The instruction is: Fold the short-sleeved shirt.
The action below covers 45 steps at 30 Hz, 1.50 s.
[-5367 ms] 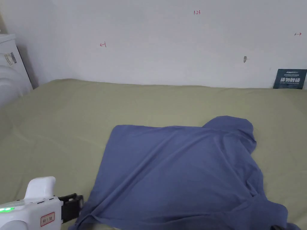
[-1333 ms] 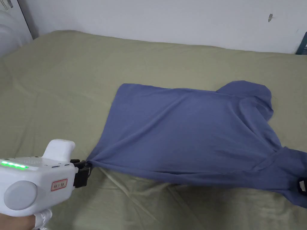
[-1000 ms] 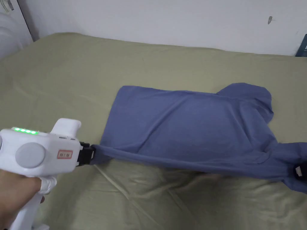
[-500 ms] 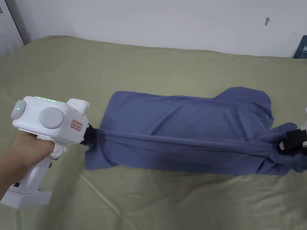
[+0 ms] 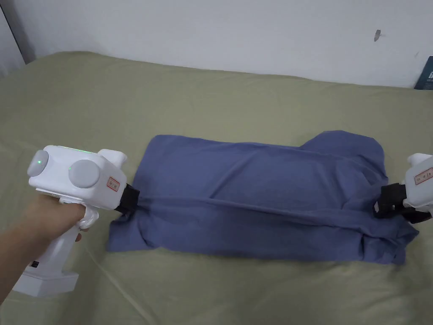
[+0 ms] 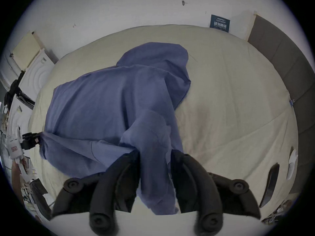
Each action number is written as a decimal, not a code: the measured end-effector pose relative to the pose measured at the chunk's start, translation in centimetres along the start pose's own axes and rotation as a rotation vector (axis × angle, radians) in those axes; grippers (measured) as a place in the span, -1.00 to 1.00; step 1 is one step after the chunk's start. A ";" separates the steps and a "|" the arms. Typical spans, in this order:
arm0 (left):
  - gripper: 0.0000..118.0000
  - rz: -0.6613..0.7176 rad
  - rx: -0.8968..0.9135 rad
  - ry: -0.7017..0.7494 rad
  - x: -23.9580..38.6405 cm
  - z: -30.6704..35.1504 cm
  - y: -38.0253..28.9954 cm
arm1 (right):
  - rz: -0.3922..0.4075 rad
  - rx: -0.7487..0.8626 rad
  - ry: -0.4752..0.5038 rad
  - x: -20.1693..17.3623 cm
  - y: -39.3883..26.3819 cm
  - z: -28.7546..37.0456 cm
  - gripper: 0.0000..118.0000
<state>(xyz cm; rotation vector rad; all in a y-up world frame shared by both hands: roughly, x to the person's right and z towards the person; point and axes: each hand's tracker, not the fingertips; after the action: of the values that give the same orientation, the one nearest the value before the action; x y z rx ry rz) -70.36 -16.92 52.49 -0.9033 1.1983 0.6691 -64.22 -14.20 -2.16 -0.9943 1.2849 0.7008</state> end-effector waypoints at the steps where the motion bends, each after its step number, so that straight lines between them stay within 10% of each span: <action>1: -0.09 0.014 0.002 -0.001 -0.3 -0.1 0.0 | 0.001 0.002 0.001 0.1 0.1 0.0 -0.08; 3: 0.13 0.059 0.012 -0.012 -1.0 -0.2 -0.1 | -0.004 0.019 0.004 0.1 -0.2 0.7 0.27; 13: 0.14 0.094 0.222 0.003 -1.4 5.5 -1.2 | 0.075 0.282 0.042 -0.1 -2.1 5.7 0.26; 16: -0.10 0.087 0.336 0.013 -0.3 8.7 -3.2 | 0.148 0.395 -0.009 -1.1 -4.3 7.5 -0.03; 18: -0.66 0.081 0.438 0.011 1.8 11.1 -5.8 | 0.206 0.492 -0.062 -2.2 -6.7 9.1 -0.89; 19: -0.71 0.081 0.462 0.020 2.3 11.9 -6.8 | 0.228 0.539 -0.097 -2.7 -8.1 9.7 -1.00; 22: -1.00 0.096 0.524 -0.016 3.4 13.4 -9.9 | 0.261 0.610 -0.087 -3.2 -11.6 10.8 -1.00; 34: -1.00 0.196 0.460 -0.039 4.7 13.5 -21.2 | 0.183 0.635 -0.061 -4.6 -24.8 12.8 -1.00; 45: -1.00 0.222 0.430 -0.043 4.1 12.5 -18.1 | 0.168 0.596 -0.035 -4.8 -25.4 12.5 -1.00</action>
<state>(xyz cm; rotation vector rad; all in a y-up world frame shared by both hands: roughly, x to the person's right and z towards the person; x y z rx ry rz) -48.07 -15.23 54.00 -0.3986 1.3489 0.5725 -37.20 -13.56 7.67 -0.3906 1.4397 0.4137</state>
